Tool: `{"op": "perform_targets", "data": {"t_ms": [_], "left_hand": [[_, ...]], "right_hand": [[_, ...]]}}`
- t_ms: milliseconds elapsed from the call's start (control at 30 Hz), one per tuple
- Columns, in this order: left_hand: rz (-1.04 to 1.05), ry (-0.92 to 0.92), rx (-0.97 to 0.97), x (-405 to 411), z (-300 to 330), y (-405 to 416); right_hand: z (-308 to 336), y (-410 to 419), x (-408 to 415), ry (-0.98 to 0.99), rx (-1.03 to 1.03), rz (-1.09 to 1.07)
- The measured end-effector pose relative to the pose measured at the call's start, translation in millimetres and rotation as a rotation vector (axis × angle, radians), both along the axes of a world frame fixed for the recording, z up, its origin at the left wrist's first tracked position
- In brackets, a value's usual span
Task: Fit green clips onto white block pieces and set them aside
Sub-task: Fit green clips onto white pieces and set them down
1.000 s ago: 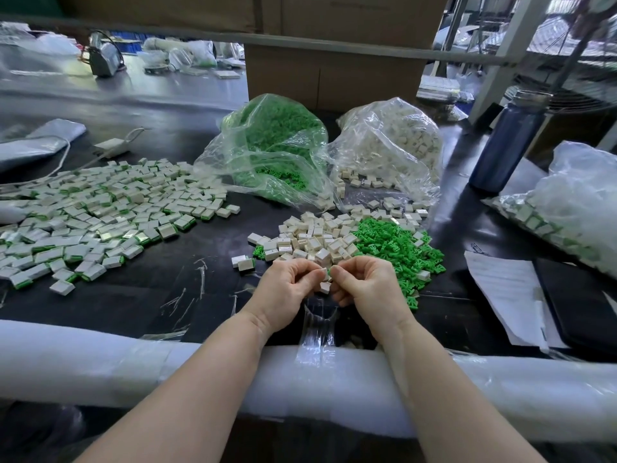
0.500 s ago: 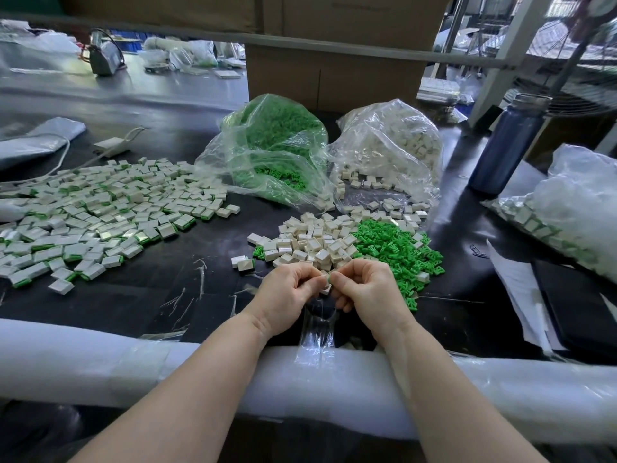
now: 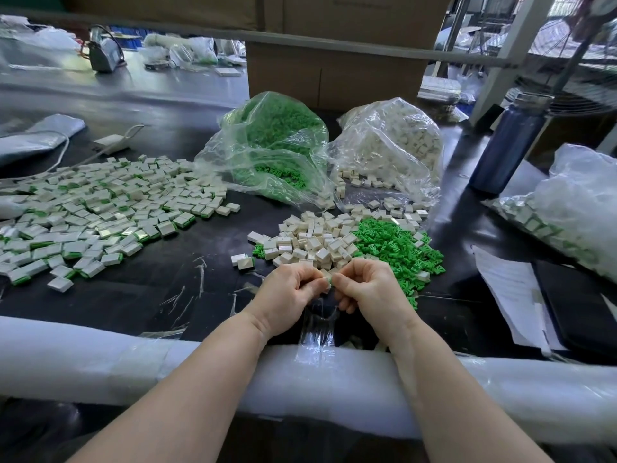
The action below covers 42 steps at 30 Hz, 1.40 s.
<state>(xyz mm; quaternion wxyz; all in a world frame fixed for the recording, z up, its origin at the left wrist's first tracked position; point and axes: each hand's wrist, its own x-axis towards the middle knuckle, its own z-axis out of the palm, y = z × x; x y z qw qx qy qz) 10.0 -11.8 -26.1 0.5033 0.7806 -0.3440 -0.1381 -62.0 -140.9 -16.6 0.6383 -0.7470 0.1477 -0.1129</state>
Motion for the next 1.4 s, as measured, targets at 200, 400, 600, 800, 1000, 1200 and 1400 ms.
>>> {"op": "perform_targets", "data": {"t_ms": [200,400,600,800,1000,1200,1400], "left_hand": [[0.009,-0.018,0.027,-0.4,-0.5,0.1],[-0.008,-0.045,0.065,0.8,-0.9,0.4],[0.007,-0.088,0.100,0.0,-1.9,-0.3],[-0.004,-0.085,0.090,0.5,-1.8,0.0],[0.051,0.013,-0.054,-3.2,1.0,-1.8],[0.085,0.136,-0.131,-4.3,3.8,-1.4],[0.099,0.174,-0.173,-4.1,5.7,-1.0]], "right_hand": [[-1.7,0.9,1.0,0.013,-0.015,-0.011],[-1.6,-1.2,-0.3,0.022,-0.019,0.015],[-1.9,-0.9,-0.5,0.034,-0.038,0.017],[-1.9,0.2,-0.8,0.016,-0.043,0.014],[-3.7,2.9,2.2,-0.101,0.102,-0.112],[-0.8,4.5,0.3,-0.155,0.105,-0.081],[0.8,6.2,-0.5,-0.170,0.098,-0.057]]}}
